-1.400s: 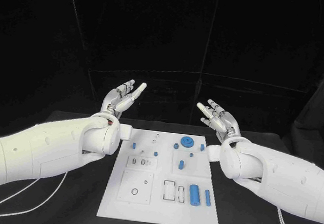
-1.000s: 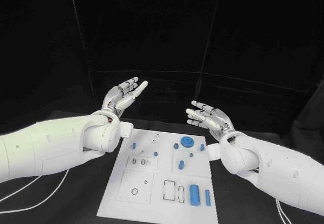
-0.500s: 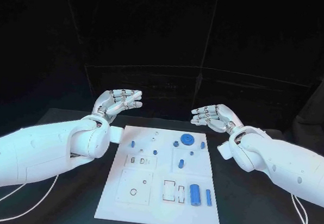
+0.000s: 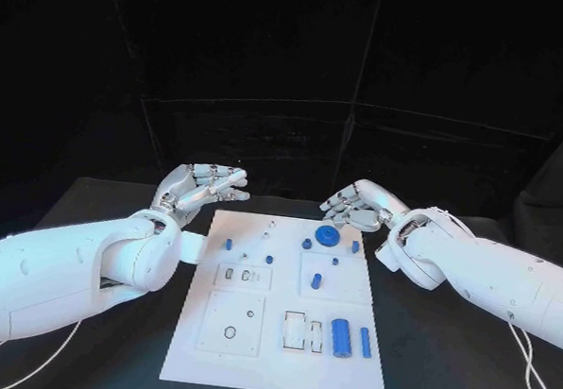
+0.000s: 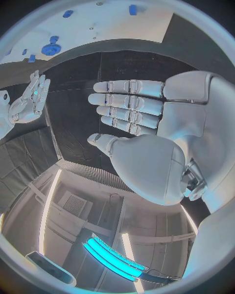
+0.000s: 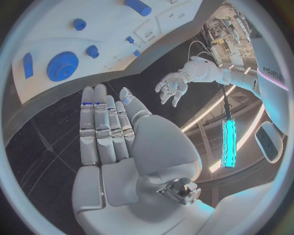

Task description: Assemble the parts on the task board

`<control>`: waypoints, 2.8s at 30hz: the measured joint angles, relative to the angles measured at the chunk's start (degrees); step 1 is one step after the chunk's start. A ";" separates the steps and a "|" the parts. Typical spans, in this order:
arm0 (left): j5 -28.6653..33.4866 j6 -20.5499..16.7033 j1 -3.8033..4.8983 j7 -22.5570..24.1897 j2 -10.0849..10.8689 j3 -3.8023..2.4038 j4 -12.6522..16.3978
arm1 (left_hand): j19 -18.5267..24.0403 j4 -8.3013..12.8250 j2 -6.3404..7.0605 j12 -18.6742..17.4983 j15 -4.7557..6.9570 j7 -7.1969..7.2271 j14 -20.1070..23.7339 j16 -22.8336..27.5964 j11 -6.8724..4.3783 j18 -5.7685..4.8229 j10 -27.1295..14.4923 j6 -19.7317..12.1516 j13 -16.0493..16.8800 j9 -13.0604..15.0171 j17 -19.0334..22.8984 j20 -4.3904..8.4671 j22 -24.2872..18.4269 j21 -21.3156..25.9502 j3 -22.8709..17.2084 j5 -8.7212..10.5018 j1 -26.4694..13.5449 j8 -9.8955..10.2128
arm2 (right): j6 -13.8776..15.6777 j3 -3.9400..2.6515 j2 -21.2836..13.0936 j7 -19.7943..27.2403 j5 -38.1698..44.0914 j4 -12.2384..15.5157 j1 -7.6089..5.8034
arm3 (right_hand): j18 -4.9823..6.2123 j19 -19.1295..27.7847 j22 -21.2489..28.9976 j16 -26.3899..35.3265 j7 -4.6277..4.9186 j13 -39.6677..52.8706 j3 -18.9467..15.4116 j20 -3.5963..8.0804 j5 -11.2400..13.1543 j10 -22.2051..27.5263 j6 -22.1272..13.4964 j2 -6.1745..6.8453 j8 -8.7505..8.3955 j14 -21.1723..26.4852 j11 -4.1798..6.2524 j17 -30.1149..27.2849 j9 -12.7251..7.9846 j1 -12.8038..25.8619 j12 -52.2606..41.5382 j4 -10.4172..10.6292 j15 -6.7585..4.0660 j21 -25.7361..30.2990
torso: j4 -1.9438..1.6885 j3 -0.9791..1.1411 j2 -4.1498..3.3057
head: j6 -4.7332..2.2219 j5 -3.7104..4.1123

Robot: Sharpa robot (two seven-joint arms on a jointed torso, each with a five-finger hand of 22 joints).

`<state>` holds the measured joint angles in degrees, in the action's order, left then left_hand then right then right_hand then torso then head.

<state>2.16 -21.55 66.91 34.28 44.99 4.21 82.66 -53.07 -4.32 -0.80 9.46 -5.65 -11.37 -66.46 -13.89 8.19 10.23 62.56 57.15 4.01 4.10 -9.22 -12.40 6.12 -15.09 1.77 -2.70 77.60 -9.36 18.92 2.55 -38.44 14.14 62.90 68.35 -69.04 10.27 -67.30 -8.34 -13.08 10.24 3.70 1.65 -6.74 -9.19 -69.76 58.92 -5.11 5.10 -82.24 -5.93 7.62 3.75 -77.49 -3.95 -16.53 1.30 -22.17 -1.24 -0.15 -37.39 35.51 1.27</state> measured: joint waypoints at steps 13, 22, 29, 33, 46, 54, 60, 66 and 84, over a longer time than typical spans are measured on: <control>-1.16 1.85 -0.44 -0.52 0.72 0.02 3.68 | -0.21 0.78 -0.49 -1.48 0.00 -0.08 0.00 1.47 0.20 -0.01 0.20 0.09 -0.14 -0.25 -0.34 -0.19 -0.86 1.00 0.49 0.00 -0.03 0.92 | -4.90 -0.03 2.50 -9.85 20.37 0.73 -0.88 | -0.01 -5.63 -6.95 -22.42 -0.62 -0.11 1.88 2.33 0.00 2.66 -0.20 1.97 -1.16 -1.70 0.29 13.09 -0.01 2.55 0.28 0.01 -1.13 -12.77 | -1.11 -0.19 -2.63 | -0.34 0.78; -1.72 2.71 -0.50 -0.87 0.97 0.02 4.44 | -0.60 1.33 -0.71 -2.14 -0.20 -0.28 -0.20 1.97 0.20 -0.01 0.19 0.29 -0.13 -0.25 -0.59 -0.20 -1.21 1.31 0.41 0.00 -0.25 1.38 | -7.57 -0.06 3.22 -12.75 25.26 0.57 -1.84 | -0.02 -4.86 -12.28 -43.52 -0.62 -0.11 3.95 1.65 0.00 4.08 -0.19 2.67 -1.16 -1.70 0.10 32.84 -0.01 3.31 0.28 0.17 -1.12 -21.33 | -1.18 -0.19 -3.92 | -0.52 0.65; -1.89 3.14 -0.53 -1.06 1.08 0.02 4.59 | -0.60 1.66 -0.71 -2.14 -0.20 -0.28 -0.20 1.97 0.41 -0.01 0.40 0.29 -0.13 -0.24 -0.59 -0.20 -1.21 1.55 0.40 0.00 -0.24 1.38 | -8.63 -0.05 3.53 -13.92 26.82 0.80 -2.12 | -0.02 -3.65 -14.50 -49.64 -0.61 -0.11 5.15 1.61 0.20 4.07 -0.19 2.37 -1.16 -1.70 0.10 39.07 -0.02 4.08 0.28 0.26 -1.12 -24.83 | -1.25 -0.15 -4.48 | -0.37 0.64; -1.96 3.29 -0.53 -1.15 1.19 0.01 4.61 | -0.60 1.66 -0.71 -2.14 -0.20 -0.28 -0.20 2.19 0.20 -0.02 0.61 0.29 -0.13 -0.24 -0.65 -0.20 -1.32 1.55 0.40 0.00 -0.24 1.37 | -9.03 -0.05 3.71 -14.35 27.40 0.94 -2.21 | -0.02 -3.65 -17.20 -52.68 -0.61 -0.10 6.10 1.62 0.20 4.07 -0.19 2.37 -1.15 -1.70 0.10 42.25 -0.02 4.08 0.28 0.28 -1.12 -27.65 | -1.29 -0.12 -4.67 | -0.41 0.64; -2.07 3.84 -0.52 -1.58 1.16 0.01 4.55 | -0.81 1.98 -0.70 -2.43 -0.20 -0.28 -0.20 2.53 0.20 -0.02 0.61 0.28 -0.12 -0.29 -0.71 -0.41 -1.47 1.79 0.40 0.00 -0.24 1.65 | -11.04 -0.05 4.59 -14.91 28.18 0.69 -2.29 | -0.03 -3.97 -24.94 -57.84 -0.81 -0.10 9.29 1.30 0.41 3.71 0.02 1.86 -1.15 -1.70 0.43 47.84 -0.02 4.59 0.28 0.25 -1.12 -34.38 | -1.42 -0.04 -4.94 | -0.34 0.46; -2.09 4.12 -0.52 -1.82 1.17 0.01 4.48 | -0.81 2.12 -0.92 -2.71 -0.20 -0.28 -0.20 2.59 0.20 -0.02 0.61 0.28 -0.12 -0.29 -0.70 -0.41 -1.55 1.79 0.25 0.01 -0.02 1.65 | -11.83 -0.19 5.02 -15.01 28.43 0.32 -2.48 | -0.96 -4.19 -28.73 -59.67 -1.41 -0.19 14.66 1.52 3.23 1.45 2.09 0.77 -1.16 -1.70 1.00 49.30 0.07 3.96 0.31 0.02 -1.12 -37.83 | -1.39 0.05 -5.06 | -0.49 0.40; -2.11 4.31 -0.52 -2.01 1.19 0.01 4.44 | -0.81 2.12 -1.13 -2.71 -0.20 -0.28 -0.20 2.85 0.21 -0.02 0.61 0.28 -0.12 -0.28 -0.76 -0.41 -1.63 2.17 0.25 0.01 -0.23 1.98 | -11.00 -0.11 5.00 -15.00 29.15 0.73 -2.45 | -0.96 -4.19 -30.59 -60.47 -1.54 -0.20 19.52 1.52 2.39 0.55 3.40 0.70 -1.24 -1.89 0.71 49.84 0.08 3.88 0.46 -0.05 -1.31 -39.73 | -1.29 0.12 -5.13 | -0.50 0.55; -2.12 4.47 -0.51 -2.18 1.33 0.01 4.43 | -0.81 2.14 -1.16 -3.04 -0.20 -0.28 -0.19 2.90 0.21 -0.02 0.61 0.28 -0.12 -0.28 -0.76 -0.41 -1.72 2.17 0.26 0.01 -0.25 1.98 | -7.36 -0.06 4.41 -14.85 29.44 2.14 -2.26 | -0.96 -4.18 -32.70 -61.12 -1.22 -0.20 23.49 1.52 2.40 0.04 4.13 1.39 -1.10 -1.90 0.20 50.25 0.08 3.64 0.37 -0.05 -1.32 -41.69 | -1.26 0.15 -5.14 | -0.46 0.53; -2.14 4.82 -0.50 -2.36 1.48 0.00 4.50 | -0.81 2.28 -1.47 -3.26 -0.20 -0.43 -0.19 3.29 0.21 -0.03 0.61 0.43 -0.11 -0.27 -0.81 -0.41 -1.85 2.43 0.41 0.01 -0.56 2.25 | 2.59 -0.13 9.45 -16.28 28.50 -1.94 -2.31 | -0.94 -3.97 -34.08 -61.79 -0.77 -0.09 27.82 1.30 2.89 0.04 3.71 3.69 -1.11 -1.90 0.20 50.35 0.09 4.88 0.41 1.26 -1.31 -43.06 | -1.51 0.12 -5.39 | -1.03 0.40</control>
<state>0.02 -16.73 66.41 31.91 46.47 4.21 87.16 -53.88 -2.04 -2.27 6.20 -5.85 -11.80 -66.66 -10.60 8.39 10.20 63.17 57.58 3.89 3.83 -10.03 -12.81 4.27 -12.65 2.18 -2.69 77.03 -7.12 21.51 2.42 -28.99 -2.14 91.39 66.41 -71.34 9.33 -71.27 -42.42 -74.87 9.47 3.61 29.46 -5.44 -6.31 -69.72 62.63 -1.42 3.99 -84.15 -5.73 57.97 3.84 -72.61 -3.54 -15.27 -0.01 -65.22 -2.75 -0.03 -42.79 34.48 1.66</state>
